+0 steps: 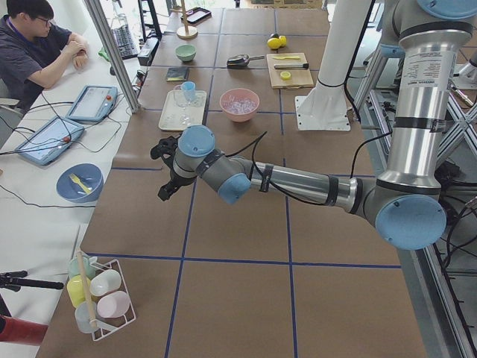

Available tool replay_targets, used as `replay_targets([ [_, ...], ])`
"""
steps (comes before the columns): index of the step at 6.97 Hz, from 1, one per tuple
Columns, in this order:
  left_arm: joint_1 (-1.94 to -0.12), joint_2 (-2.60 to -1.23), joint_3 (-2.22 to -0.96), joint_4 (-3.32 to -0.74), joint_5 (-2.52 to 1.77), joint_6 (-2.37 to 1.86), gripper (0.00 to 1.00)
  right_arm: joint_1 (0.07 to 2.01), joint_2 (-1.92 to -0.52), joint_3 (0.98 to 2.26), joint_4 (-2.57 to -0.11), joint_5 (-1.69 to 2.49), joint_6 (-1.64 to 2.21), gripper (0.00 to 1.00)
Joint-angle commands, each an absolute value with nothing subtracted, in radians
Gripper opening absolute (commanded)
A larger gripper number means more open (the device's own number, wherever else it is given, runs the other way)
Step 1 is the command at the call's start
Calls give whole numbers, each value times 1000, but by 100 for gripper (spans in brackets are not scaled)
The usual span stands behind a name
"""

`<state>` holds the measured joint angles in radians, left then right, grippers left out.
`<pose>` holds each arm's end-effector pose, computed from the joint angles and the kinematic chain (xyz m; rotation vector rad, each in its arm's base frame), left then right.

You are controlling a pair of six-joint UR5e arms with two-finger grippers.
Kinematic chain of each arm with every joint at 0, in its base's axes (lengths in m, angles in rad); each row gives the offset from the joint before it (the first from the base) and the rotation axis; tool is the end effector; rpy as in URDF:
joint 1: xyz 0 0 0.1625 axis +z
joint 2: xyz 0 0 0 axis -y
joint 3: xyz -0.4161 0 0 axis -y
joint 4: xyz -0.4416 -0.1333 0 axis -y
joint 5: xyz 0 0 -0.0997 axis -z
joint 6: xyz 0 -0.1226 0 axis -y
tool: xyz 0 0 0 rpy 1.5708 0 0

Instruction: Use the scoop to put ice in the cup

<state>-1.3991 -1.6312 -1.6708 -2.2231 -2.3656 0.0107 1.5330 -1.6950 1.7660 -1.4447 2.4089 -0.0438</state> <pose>0.0560 -0.5911 0.4940 0.7102 0.8141 0.4870 0.0231 -0.5040 0.6050 0.1881 -0.8355 -0.1591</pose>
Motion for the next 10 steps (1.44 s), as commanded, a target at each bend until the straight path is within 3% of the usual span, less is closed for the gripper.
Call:
replay_targets([
  [1, -1214, -1646, -1663, -2517, -2355, -35, 100, 1531, -1700, 1775, -1442, 2433, -38, 100],
  [6, -792, -1851, -1632, -2566, -2191, -127, 100, 1381, -1680, 1885, -1440, 2395, 117, 100],
  [10, -513, -1985, -1516, -2571, -2012, -129, 100, 1362, -1677, 1894, -1442, 2364, 138, 100],
])
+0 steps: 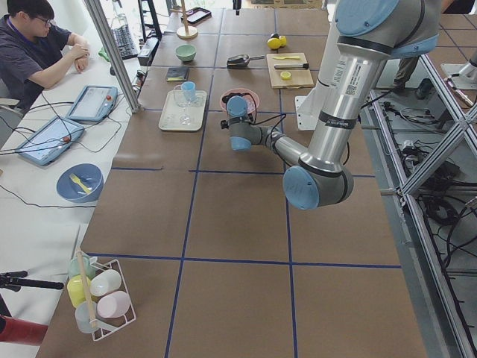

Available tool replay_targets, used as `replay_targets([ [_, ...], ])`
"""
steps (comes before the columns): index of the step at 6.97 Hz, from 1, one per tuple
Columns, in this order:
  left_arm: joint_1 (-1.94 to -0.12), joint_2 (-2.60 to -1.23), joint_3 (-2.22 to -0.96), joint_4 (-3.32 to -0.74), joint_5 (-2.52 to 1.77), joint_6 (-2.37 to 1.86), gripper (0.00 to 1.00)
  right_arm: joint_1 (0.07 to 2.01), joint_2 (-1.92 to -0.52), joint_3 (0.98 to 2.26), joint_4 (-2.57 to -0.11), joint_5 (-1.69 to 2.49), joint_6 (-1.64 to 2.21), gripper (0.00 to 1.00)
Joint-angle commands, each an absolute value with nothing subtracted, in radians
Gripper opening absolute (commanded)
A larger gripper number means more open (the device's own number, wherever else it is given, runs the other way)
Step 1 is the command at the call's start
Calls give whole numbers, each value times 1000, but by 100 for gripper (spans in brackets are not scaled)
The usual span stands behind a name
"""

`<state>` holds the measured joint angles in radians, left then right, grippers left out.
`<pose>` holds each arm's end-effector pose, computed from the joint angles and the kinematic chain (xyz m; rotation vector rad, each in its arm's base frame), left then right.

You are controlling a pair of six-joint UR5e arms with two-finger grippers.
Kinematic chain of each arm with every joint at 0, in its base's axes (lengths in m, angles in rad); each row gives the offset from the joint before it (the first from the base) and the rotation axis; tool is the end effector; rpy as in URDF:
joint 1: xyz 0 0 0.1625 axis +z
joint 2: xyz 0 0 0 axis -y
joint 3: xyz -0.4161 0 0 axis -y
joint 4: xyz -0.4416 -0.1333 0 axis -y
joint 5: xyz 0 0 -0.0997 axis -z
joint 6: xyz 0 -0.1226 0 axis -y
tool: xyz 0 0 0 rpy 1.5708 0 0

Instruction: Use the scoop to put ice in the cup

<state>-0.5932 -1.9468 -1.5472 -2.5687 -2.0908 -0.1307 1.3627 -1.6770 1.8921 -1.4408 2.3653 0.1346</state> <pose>0.5340 -0.4473 0.3231 0.9375 1.1225 1.0489 -0.0606 -0.5087 0.5291 0.1880 -0.8315 -0.2061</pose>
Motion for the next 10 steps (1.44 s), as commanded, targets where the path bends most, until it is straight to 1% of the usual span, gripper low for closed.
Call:
replay_targets([
  [1, -482, -2018, -1462, -2601, -1944, -127, 100, 1362, -1677, 1896, -1442, 2362, 140, 100],
  [2, -476, -2041, -1395, -2676, -1934, -112, 100, 1362, -1677, 1898, -1442, 2362, 140, 100],
  [3, -483, -2042, -1388, -2690, -1936, -28, 100, 1362, -1677, 1898, -1442, 2362, 140, 100],
  [6, -555, -2040, -1397, -2692, -1950, -17, 100, 1362, -1677, 1905, -1442, 2362, 144, 100],
  [8, -563, -2040, -1397, -2692, -1960, -17, 100, 1356, -1678, 1913, -1442, 2362, 172, 100],
  [10, -552, -2034, -1397, -2691, -1960, -17, 100, 1254, -1687, 2012, -1443, 2343, 353, 100],
])
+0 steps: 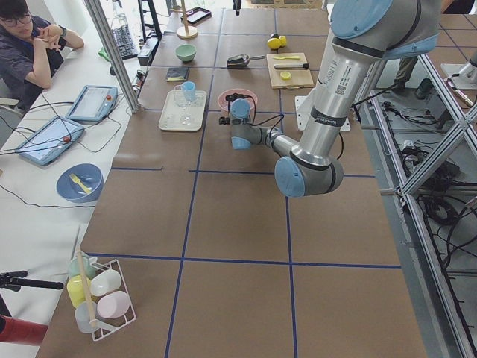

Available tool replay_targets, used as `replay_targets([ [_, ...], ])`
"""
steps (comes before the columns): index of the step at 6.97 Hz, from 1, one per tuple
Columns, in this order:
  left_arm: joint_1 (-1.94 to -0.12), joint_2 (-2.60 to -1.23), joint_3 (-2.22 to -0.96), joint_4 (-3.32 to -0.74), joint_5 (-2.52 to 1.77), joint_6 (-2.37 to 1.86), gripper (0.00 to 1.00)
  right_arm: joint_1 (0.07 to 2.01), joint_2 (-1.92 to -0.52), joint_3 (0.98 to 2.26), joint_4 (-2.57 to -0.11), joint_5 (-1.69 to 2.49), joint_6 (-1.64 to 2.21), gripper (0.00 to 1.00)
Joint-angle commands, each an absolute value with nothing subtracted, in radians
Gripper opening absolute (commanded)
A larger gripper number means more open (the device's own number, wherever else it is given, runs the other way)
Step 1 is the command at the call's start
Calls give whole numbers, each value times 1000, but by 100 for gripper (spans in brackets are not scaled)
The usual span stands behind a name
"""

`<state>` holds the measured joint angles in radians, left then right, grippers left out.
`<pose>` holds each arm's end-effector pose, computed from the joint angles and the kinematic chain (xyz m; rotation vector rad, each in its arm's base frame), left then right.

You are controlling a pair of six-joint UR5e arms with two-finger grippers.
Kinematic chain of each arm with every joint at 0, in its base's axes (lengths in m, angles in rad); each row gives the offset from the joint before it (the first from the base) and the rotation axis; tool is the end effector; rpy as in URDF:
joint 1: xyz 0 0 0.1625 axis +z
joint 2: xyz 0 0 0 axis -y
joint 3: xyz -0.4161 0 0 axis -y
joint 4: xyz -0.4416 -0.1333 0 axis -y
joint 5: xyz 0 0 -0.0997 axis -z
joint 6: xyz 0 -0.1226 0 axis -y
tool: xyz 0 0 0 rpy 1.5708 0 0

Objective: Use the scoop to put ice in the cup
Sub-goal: 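Lower the right gripper onto the metal scoop handle and close it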

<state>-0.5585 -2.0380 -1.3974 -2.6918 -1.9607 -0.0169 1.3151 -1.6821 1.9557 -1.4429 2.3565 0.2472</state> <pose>0.5796 -0.4644 0.3252 1.1209 1.0266 1.0839 -0.0826 -0.5000 0.4975 0.1758 -0.8453 -0.1656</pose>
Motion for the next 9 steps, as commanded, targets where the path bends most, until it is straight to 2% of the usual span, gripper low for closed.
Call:
replay_targets([
  [1, -549, -2034, -1397, -2691, -1960, -17, 100, 1179, -1689, 2058, -1445, 2315, 462, 100],
  [6, -546, -2036, -1397, -2692, -1960, -17, 100, 750, -1680, 2157, -1442, 2078, 974, 100],
  [8, -546, -2034, -1397, -2695, -1960, -17, 100, 646, -1677, 2122, -1439, 2013, 1038, 100],
  [9, -546, -2036, -1397, -2695, -1960, -17, 100, 638, -1675, 2097, -1439, 2011, 1035, 92],
])
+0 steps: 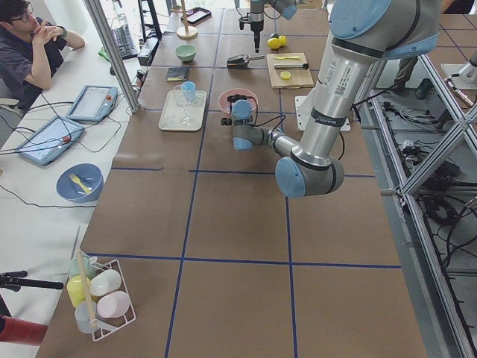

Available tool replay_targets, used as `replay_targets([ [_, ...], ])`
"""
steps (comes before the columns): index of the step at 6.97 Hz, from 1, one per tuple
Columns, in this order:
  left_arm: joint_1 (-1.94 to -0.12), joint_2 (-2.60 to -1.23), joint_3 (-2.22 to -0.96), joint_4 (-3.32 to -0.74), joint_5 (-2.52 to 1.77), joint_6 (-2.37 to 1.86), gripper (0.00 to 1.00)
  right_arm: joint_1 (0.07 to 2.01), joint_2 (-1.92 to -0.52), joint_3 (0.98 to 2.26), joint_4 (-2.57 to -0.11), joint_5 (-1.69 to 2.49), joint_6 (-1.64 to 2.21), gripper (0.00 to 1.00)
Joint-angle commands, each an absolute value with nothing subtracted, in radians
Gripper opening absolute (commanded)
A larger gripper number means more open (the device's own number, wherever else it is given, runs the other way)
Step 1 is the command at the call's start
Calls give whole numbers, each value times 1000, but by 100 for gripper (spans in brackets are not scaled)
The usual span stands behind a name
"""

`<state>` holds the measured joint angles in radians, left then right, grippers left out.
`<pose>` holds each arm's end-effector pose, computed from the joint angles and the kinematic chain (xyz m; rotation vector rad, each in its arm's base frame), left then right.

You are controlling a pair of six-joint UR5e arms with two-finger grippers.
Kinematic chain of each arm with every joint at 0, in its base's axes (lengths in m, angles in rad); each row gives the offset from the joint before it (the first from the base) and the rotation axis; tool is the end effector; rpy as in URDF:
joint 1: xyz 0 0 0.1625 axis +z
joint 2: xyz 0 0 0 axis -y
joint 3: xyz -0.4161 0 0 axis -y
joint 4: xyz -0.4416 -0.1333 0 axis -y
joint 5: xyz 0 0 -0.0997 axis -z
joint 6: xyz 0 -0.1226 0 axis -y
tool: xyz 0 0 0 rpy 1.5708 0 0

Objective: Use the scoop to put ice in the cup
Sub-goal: 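Lower the right gripper onto the metal scoop handle and close it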

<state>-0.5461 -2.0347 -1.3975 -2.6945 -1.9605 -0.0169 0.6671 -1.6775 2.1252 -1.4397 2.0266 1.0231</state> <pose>0.5846 -0.4568 0.3273 1.1154 1.0344 1.0936 -0.3417 -0.3701 0.4227 -0.0391 -0.7192 -0.0177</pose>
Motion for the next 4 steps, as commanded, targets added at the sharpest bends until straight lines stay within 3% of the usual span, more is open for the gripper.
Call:
replay_targets([
  [1, -546, -2034, -1397, -2695, -1960, -17, 100, 631, -1657, 2051, -1398, 2010, 1035, 92],
  [3, -546, -2034, -1397, -2695, -1960, -18, 100, 626, -1649, 1984, -1295, 2008, 1039, 89],
  [4, -546, -2034, -1399, -2697, -1960, -18, 100, 626, -1652, 1982, -1296, 2008, 1039, 65],
])
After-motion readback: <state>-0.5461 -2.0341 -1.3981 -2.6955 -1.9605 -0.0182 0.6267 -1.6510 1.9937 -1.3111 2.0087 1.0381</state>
